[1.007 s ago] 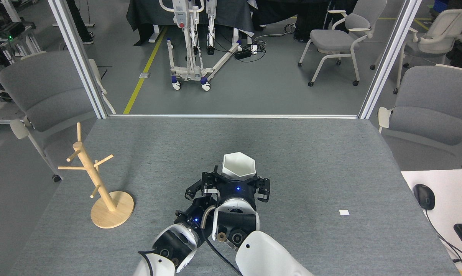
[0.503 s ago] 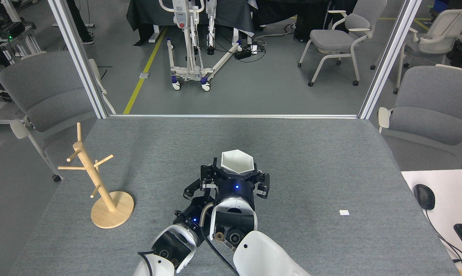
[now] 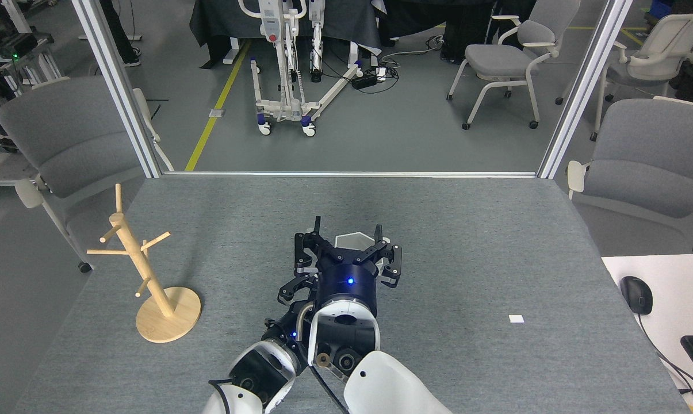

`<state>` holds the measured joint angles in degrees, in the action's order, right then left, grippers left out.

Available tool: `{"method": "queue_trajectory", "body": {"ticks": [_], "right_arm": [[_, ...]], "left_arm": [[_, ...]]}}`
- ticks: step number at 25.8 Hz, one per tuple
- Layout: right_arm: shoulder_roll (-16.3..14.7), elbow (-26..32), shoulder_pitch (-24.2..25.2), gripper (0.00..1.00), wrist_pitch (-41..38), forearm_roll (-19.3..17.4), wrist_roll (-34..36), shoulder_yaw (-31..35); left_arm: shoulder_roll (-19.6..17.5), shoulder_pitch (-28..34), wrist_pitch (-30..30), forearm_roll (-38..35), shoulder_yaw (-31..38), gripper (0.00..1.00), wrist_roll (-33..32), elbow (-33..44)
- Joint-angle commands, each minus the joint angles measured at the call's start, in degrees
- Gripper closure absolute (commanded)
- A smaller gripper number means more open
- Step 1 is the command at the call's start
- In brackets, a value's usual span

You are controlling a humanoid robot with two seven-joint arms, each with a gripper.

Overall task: Hang cup on storage rack
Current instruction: 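Grasp the white cup with the left gripper beside the right gripper, then release the cup from the right gripper and withdraw it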

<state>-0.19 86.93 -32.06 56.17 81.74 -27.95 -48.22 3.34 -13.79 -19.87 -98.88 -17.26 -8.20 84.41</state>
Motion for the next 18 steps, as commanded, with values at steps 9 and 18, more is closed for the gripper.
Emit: {"method": "queue_trajectory", "body": {"ticks": [9,18], "right_arm": [[-5.43,-2.29,4.73,0.01,-28.4,-0.71,26.19,38.9],[-10.71,-5.54,24.59,0.01,-64.87,-0.44,34.72,62.46]], "left_arm": [[-2.72,10.01,-0.09,-0.17,0.12,1.0,2.14,6.47],[-12.48,25.13,0.35,-0.26,12.51,1.0,11.54,14.64]]}}
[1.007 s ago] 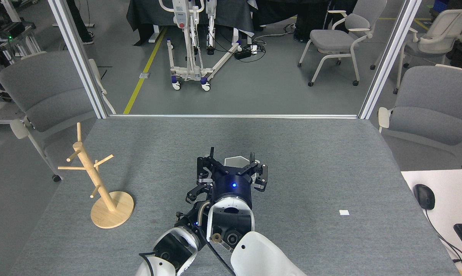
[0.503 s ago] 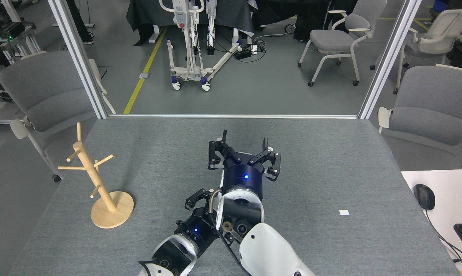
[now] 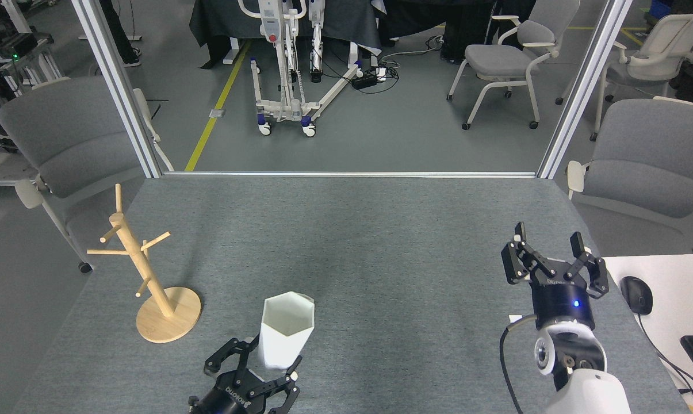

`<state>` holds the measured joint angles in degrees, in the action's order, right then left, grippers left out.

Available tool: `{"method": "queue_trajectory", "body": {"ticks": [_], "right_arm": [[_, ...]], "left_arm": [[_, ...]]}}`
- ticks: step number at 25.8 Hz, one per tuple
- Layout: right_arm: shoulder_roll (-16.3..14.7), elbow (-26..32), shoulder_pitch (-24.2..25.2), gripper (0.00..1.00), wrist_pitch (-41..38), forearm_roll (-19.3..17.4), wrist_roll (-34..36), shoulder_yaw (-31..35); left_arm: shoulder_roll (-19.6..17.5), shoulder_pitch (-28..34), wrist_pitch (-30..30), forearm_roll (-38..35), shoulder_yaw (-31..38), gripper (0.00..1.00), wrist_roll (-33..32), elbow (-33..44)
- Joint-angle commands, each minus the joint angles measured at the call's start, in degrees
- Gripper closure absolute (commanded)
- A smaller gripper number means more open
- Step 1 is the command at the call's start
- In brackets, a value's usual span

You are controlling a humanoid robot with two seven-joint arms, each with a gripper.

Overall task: Hang cup on storage rack
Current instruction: 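Release the cup from the right gripper and withdraw it, then carry the white cup with the left gripper toward the wooden stand's peg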

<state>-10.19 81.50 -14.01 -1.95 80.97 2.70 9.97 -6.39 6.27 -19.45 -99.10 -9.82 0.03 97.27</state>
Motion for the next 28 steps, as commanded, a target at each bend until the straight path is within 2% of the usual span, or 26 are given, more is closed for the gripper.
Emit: {"method": "queue_trajectory", "body": {"ticks": [1,4,9,15,18,22,26,28], "right_arm": [[-0.79,0.33,8.3,0.01,-7.1,0.42,4.86,4.27],[-1.14,0.68,11.72,0.01,-8.33,1.21,5.3,4.27],[-1.06,0.5,13.04,0.01,-8.86,6.04,5.3,5.85],[-0.79,0.06,13.04,0.01,-8.07,6.13,4.68,5.59],[-1.32,0.06,12.34,0.01,-7.98,5.78,4.5,5.24],[0.52,0.68,11.64,0.01,-7.98,5.87,4.42,4.97],[0.88,0.68,11.81,0.01,-8.51,5.87,3.45,4.97],[1.76,0.68,11.64,0.01,-8.51,6.13,0.55,4.97]], "left_arm": [[-3.28,6.12,-0.06,-0.05,7.54,1.0,4.8,1.78],[-3.55,8.23,-0.41,-0.05,15.1,1.0,7.96,1.78],[-3.9,9.29,-0.76,-0.05,26.7,1.0,11.3,1.78],[-4.07,9.46,-1.2,-0.05,38.65,1.0,10.86,0.64],[-4.25,5.77,-0.5,-0.4,41.03,1.0,9.72,-2.17],[-5.48,-1.87,-0.24,-1.98,41.2,1.0,3.83,-8.41],[-6.01,-6.71,2.14,-4.35,41.2,1.0,-0.21,-10.08],[-6.09,-7.67,4.16,-4.35,41.2,1.0,-1.26,-10.17]]}}
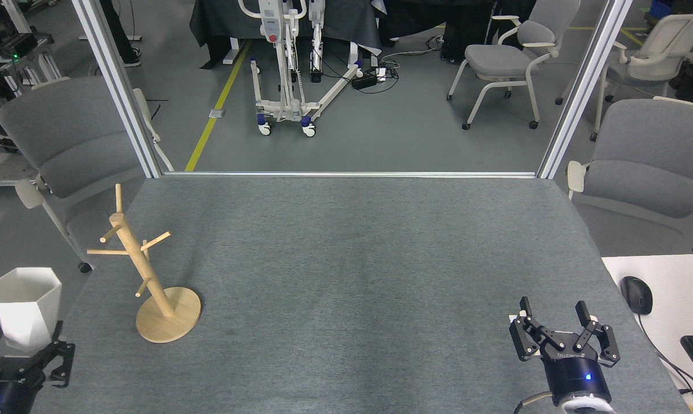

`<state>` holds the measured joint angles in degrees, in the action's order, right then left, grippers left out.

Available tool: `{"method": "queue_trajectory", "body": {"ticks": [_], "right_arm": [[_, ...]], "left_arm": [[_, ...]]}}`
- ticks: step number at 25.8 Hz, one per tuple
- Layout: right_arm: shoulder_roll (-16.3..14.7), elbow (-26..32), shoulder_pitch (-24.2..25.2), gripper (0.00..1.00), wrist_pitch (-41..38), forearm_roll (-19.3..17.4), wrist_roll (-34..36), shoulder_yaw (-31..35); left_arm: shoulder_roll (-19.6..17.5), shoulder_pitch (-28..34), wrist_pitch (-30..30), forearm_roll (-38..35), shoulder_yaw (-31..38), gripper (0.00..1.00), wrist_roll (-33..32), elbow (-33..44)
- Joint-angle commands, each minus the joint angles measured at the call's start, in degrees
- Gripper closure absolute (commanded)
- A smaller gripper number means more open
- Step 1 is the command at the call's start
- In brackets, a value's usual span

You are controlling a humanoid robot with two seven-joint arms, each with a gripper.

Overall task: Hang cup on storage rack
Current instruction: 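Carry the white cup with the left gripper toward the wooden stand's peg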

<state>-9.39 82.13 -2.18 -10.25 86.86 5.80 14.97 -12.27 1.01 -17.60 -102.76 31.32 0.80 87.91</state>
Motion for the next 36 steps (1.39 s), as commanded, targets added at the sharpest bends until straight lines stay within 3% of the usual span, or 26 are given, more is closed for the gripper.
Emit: {"method": "queue_trajectory", "body": {"ticks": [1,5,9,15,36], "right_arm": [[1.31,0.05,-0.45,0.01,-0.12,0.32,-4.74,-0.12],[1.48,0.05,-2.47,0.01,0.32,0.15,-6.77,-2.4],[3.77,1.19,-2.47,0.01,0.58,0.32,-6.77,-3.81],[4.03,2.51,-2.03,0.01,1.81,0.32,-6.77,-6.0],[4.03,1.72,-3.7,0.01,1.9,0.24,-6.86,-5.92]], "left_arm": [[-0.21,-2.6,2.66,-0.69,0.06,1.0,-2.03,-0.72],[-0.21,-2.6,2.75,-0.78,-0.03,1.0,-2.21,-0.63],[0.31,-4.0,2.75,-1.75,-1.17,1.0,-4.14,-0.63],[1.28,-6.64,2.92,-4.03,-4.42,1.0,-5.2,-1.6],[1.37,-3.04,2.57,-4.03,-9.26,1.0,-5.02,3.85]]}}
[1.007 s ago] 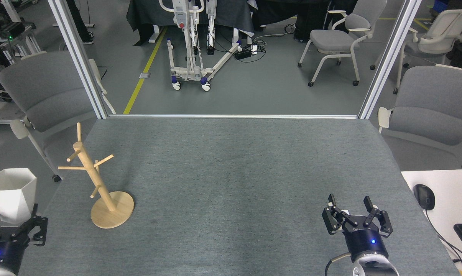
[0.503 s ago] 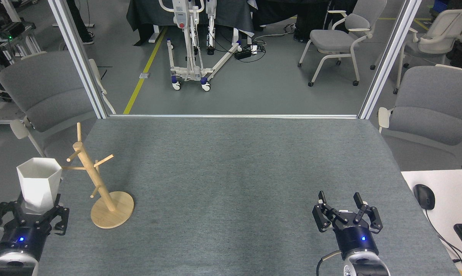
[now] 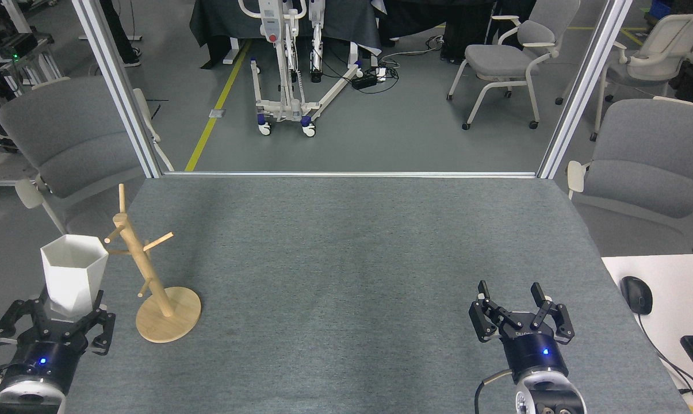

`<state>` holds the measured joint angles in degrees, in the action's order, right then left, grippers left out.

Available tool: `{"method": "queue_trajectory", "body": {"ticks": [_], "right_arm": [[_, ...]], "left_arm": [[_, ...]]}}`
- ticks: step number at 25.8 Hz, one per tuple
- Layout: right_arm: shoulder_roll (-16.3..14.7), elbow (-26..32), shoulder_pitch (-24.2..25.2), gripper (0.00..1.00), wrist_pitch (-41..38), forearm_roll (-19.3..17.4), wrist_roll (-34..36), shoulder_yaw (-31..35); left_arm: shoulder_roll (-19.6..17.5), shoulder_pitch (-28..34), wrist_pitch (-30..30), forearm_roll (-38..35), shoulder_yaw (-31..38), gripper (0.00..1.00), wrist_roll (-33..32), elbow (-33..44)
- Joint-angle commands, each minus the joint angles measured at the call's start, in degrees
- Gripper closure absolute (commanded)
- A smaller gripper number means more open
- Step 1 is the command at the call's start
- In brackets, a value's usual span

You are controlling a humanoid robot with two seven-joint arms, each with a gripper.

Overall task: Hang cup on storage rack
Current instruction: 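Carry the white cup with the left gripper toward the wooden stand's peg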

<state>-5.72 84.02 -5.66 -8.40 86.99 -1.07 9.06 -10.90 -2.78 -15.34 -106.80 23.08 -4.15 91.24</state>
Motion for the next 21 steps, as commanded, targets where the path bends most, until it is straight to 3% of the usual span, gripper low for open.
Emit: {"method": "queue_trajectory", "body": {"ticks": [1,21], "right_arm": [[0.28,-0.17,-0.32,0.01,0.05,0.11,0.02,-0.01],[-0.08,-1.84,-1.29,0.01,1.45,0.03,0.02,-0.01]], "left_arm": [[0.0,1.2,0.48,0.01,-1.28,1.0,-0.07,0.61],[0.27,0.67,0.57,-2.1,-4.8,1.0,-0.42,-1.94]]}}
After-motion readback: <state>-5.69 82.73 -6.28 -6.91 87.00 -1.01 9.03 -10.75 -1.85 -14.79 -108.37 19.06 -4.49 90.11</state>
